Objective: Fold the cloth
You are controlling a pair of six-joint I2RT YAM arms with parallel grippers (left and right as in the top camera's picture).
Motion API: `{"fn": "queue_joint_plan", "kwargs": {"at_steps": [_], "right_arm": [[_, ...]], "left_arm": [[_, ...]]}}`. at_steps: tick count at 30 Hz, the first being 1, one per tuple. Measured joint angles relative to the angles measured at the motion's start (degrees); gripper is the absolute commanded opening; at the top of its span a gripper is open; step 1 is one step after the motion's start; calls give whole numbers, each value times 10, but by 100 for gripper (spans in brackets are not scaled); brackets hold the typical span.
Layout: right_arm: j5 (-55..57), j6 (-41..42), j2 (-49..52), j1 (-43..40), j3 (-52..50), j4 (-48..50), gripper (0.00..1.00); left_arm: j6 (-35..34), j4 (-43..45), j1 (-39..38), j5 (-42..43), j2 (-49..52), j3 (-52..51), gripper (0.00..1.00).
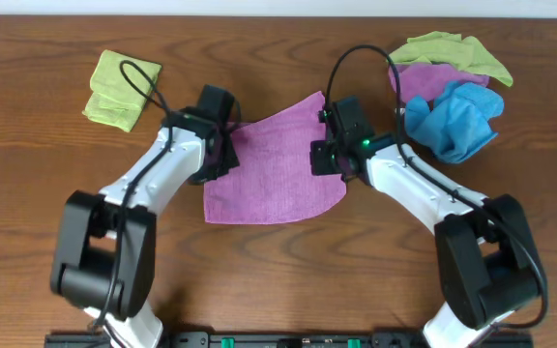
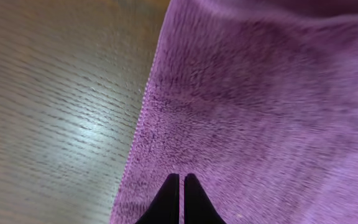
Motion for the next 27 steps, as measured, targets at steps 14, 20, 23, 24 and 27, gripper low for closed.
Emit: {"fn": "queue_joint_plan", "kwargs": {"at_steps": [14, 20, 23, 24, 27], "right_arm": [[14, 1, 0, 3, -45, -32, 2], [13, 26, 0, 33, -45, -104, 2], [13, 45, -1, 47, -42, -142, 2], [13, 52, -1, 52, -41, -155, 2], [13, 76, -2, 68, -40, -190, 2]], "left_arm": [[-30, 4, 0, 15, 24, -49, 6], [-39, -25, 1, 37, 17, -61, 6], [-39, -64, 1, 46, 17, -64, 6], [-39, -76, 1, 48, 17, -65, 6], [-38, -104, 1, 54, 17, -71, 6]]}}
